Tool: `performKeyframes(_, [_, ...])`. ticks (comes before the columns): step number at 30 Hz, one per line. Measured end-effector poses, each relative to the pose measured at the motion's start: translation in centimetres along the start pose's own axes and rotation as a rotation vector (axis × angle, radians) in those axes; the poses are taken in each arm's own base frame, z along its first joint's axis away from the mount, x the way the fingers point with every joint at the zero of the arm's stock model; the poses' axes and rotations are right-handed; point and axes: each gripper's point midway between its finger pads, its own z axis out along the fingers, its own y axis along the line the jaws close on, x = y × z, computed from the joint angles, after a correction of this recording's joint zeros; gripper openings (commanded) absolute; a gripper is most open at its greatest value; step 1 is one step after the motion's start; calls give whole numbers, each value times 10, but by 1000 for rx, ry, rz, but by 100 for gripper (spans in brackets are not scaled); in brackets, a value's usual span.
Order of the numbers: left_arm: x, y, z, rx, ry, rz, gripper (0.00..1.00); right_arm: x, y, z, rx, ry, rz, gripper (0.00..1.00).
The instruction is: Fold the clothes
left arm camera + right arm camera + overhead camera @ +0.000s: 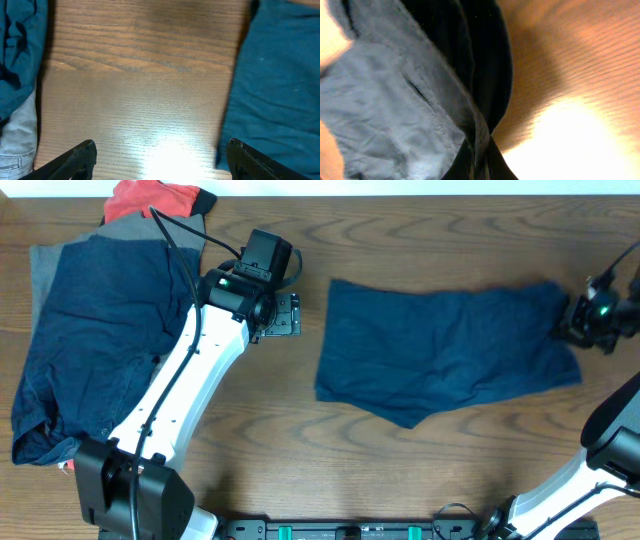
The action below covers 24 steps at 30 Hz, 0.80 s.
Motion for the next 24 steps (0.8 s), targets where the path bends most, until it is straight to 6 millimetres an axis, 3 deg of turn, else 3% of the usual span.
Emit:
performKeyframes(3, [0,0,0,0,0,0,84,-6,17,-23,9,-10,-37,1])
performKeyframes(8, [-1,0,0,1,-4,-1,84,-1,61,-34,13,9,-144,1])
performKeyframes(18, [-1,-1,0,2,-6,-1,84,37,178,0,-60,71,-420,1])
performKeyframes(24, [-2,-1,0,3,-7,-1,84,59,232,13,-118,68,-526,1])
